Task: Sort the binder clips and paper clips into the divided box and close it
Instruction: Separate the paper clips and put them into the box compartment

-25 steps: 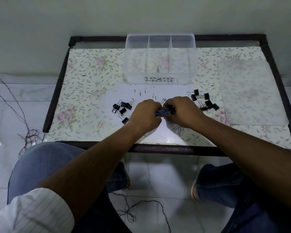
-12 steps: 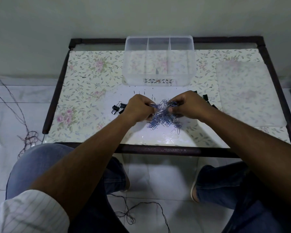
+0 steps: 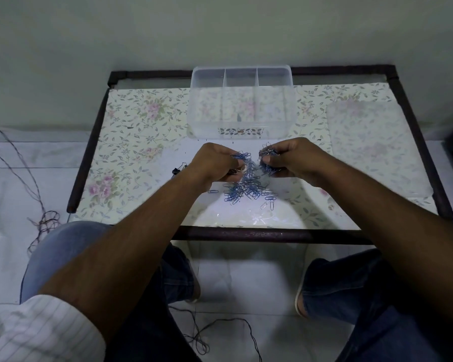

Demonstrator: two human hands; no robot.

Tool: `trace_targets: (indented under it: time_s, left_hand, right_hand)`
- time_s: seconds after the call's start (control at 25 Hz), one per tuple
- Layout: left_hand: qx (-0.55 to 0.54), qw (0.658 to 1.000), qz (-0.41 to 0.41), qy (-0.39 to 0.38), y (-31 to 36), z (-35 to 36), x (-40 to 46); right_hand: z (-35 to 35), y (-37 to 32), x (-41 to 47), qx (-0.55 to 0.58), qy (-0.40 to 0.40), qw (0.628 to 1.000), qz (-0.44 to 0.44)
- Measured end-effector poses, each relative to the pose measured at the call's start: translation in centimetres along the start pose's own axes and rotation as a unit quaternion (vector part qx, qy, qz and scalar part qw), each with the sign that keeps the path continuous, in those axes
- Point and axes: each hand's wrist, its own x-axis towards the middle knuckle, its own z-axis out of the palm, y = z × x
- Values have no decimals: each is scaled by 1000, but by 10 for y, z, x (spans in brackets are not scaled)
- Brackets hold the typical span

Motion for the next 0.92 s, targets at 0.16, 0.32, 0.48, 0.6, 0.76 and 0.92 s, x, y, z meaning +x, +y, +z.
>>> trace_targets:
  time_s: [0.16,0.32,0.48,0.6,0.76,0.92]
  left_hand:
    - [-41,999,11,-9,24,11,-5]
    - [-33,999,36,12,62,27,17]
    - [-18,998,44,33,102,57,57]
    - [0,998,32,57,118,76,86]
    - [31,996,20,80,125,83,108]
    - [42,997,19,65,134,82,114]
  right_hand:
    - [-22,-28,0,41,41,997,-49]
    - [-45,-50,23,67,98,989,-85]
    - [-60,-62,63,50,179,977,-107]
    - [-65,-64,94,9,235,966,-108]
    - [-63,-61,119,-117,271,950,-105]
    - [-62,-70,123,-138,223,962,-76]
